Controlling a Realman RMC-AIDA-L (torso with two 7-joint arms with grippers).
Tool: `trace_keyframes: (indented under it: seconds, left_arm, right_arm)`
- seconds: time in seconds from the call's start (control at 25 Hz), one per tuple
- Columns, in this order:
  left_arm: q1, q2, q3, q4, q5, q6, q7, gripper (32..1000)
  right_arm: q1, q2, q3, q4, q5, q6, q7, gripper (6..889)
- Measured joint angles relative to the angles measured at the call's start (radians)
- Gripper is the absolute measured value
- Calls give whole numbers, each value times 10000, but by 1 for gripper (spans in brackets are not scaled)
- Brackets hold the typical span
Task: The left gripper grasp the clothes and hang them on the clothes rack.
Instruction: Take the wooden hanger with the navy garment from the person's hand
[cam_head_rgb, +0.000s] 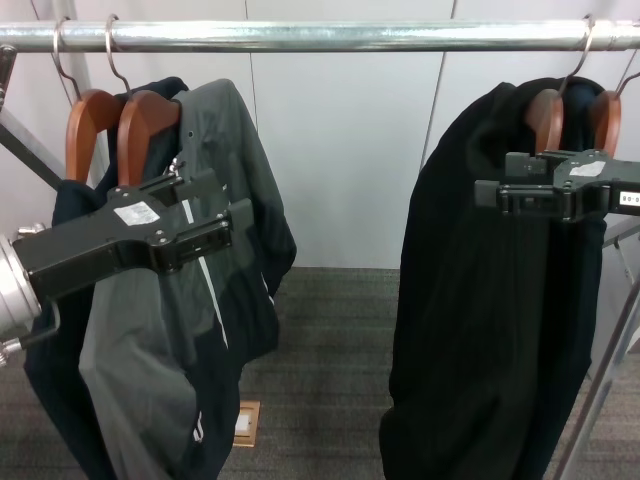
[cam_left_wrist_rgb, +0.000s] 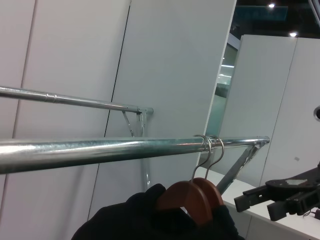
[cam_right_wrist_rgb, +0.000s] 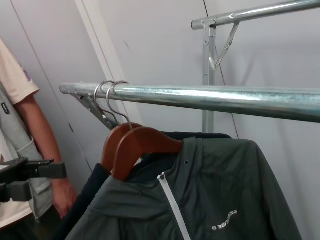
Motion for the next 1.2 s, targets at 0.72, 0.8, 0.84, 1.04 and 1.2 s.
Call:
trace_keyframes:
  seconds: [0.72,0.8,0.84,1.04,1.2]
  left_arm:
    - [-4,11,-2,-5,1,48,-62,727]
    - [25,22,-64,-5,1,188,-108,727]
    - [36,28,-94,-4,1,232,-137,727]
    - [39,35,-106,-5,11,243,-153,727]
    - [38,34,-88,-4,30,246,-155,727]
  right_arm:
    - [17,0,1,1,11,-27,21,825]
    - [17,0,0,-1,10,-34,23,825]
    - [17,0,0,-3,10,-36,24,824]
    - [15,0,0,1,10,-42,27,824]
    - [15,0,0,1,10,-47,30,824]
